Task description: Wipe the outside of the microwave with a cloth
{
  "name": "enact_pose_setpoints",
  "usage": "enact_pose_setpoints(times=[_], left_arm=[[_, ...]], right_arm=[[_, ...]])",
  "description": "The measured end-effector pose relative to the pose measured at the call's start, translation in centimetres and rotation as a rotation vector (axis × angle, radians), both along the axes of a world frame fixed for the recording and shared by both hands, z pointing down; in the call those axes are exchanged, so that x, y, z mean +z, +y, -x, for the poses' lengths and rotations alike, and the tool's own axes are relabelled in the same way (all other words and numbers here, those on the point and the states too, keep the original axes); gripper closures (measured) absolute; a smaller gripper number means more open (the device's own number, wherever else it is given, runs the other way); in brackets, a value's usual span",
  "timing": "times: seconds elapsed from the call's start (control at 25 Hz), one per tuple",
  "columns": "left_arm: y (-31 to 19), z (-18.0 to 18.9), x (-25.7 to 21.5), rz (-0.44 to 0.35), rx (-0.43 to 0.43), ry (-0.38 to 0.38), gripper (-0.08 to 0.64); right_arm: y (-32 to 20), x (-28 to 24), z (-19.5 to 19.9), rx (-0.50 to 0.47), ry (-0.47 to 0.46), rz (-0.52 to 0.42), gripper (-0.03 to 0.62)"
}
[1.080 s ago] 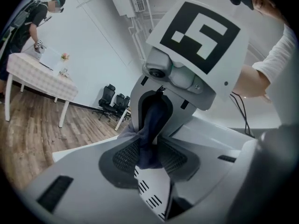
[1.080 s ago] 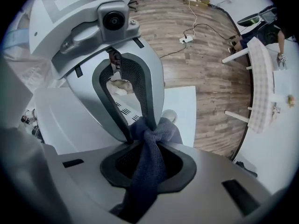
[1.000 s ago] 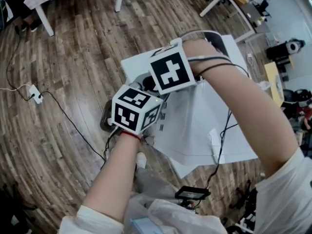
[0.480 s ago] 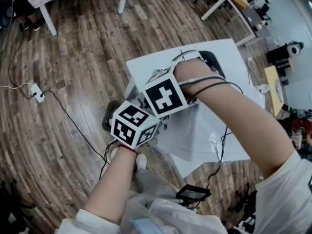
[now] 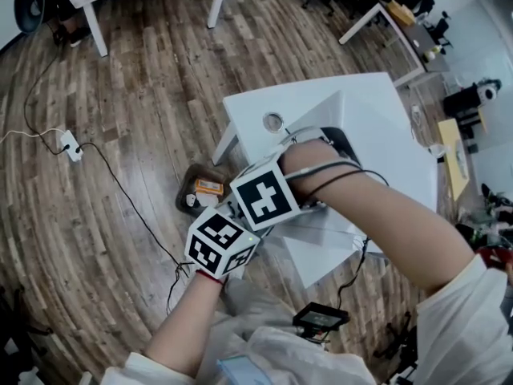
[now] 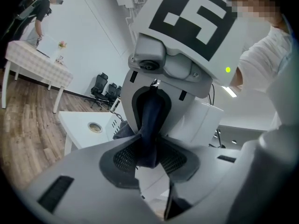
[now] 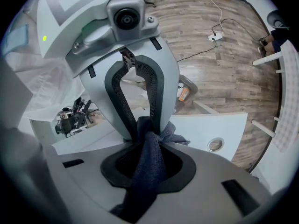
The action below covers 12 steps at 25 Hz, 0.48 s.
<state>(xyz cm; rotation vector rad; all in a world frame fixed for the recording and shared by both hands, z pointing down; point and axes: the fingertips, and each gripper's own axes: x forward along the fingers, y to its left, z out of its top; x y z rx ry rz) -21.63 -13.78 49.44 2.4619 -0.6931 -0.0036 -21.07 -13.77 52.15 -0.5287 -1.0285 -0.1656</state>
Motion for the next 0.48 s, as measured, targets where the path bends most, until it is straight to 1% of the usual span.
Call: enact_pose_setpoints(times=[0.24, 0.36, 0.48], left_arm=[[2.5, 0.3, 0.3, 0.018, 0.014, -0.019, 0.465], [2.8, 0.3, 0.6, 0.027, 0.022, -0.036, 0.465], [2.1, 0.4, 0.8, 0.028, 0.022, -0.047, 0.462]], right_arm=[[2.8, 0.2, 0.2, -0.005, 0.036, 0.064, 0.509], [3.1, 0.6, 0.2, -0.005, 0.042, 0.072, 0.509], [2.3, 0.8, 0.4, 0.005, 0.045, 0.06, 0.509]])
